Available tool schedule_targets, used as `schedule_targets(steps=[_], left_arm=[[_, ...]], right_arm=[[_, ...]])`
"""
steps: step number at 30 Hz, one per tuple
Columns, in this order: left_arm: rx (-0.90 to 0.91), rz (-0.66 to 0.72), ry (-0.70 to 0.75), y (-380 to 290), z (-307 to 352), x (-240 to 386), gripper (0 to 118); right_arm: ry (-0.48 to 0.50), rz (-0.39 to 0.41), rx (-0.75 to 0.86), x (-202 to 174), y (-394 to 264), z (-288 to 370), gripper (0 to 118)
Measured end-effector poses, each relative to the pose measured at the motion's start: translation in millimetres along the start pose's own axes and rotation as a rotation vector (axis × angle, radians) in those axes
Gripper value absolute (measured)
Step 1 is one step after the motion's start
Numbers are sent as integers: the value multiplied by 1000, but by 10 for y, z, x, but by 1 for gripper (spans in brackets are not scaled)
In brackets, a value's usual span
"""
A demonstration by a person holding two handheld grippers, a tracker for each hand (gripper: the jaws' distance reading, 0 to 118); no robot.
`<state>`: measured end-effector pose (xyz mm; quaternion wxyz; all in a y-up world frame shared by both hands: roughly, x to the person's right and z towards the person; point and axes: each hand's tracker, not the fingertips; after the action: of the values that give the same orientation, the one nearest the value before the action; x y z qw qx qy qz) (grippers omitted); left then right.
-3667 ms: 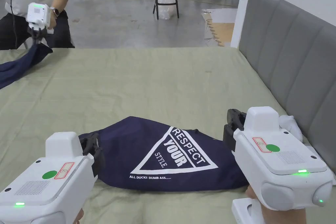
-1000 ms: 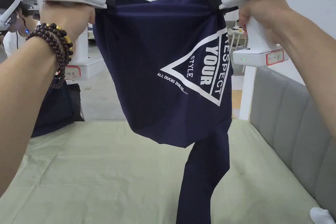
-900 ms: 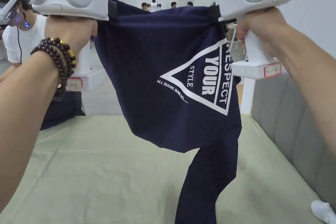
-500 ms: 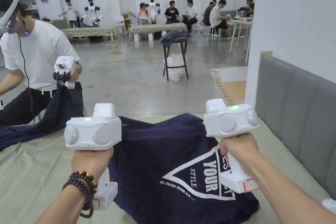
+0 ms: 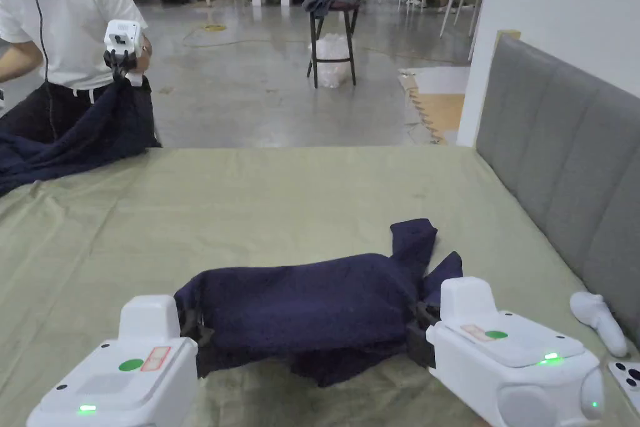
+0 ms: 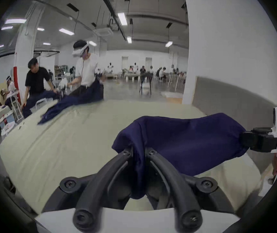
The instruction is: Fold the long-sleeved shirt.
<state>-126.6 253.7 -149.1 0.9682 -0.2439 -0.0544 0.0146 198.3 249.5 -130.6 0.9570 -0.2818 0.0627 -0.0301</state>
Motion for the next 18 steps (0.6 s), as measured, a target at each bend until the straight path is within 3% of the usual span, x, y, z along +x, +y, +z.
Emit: schedule_targets(steps=[6,9,10,12,13,14,16,17,18], left_arm=[[-367,31,0,-1236,-224,-89,15],[-415,25,-2,-1401,-273,-72,15],[-422,33,-4,-1386,-270,-77,23],[-421,23,15,-1248,-199,-46,84],[-413,22,12,-1177,-165,-61,108],[-380,23,5,-1079,-101,-83,107],[-249,42,-19,-854,94,-73,101],[-246,50,-23,-736,146,-80,90],[-244,63,-16,-633,191,-94,65]], right_arm=[[-13,-83,-359,55,-1282,-346,4],[-32,-94,-369,51,-1421,-460,8],[-31,-98,-372,39,-1377,-415,20],[8,-124,-336,10,-1190,-273,82],[16,-113,-294,-8,-1106,-212,111],[2,-87,-243,-25,-1000,-104,118],[-16,-52,-168,-58,-773,78,113],[-15,-56,-165,-63,-664,148,98],[-16,-66,-153,22,-611,207,66]])
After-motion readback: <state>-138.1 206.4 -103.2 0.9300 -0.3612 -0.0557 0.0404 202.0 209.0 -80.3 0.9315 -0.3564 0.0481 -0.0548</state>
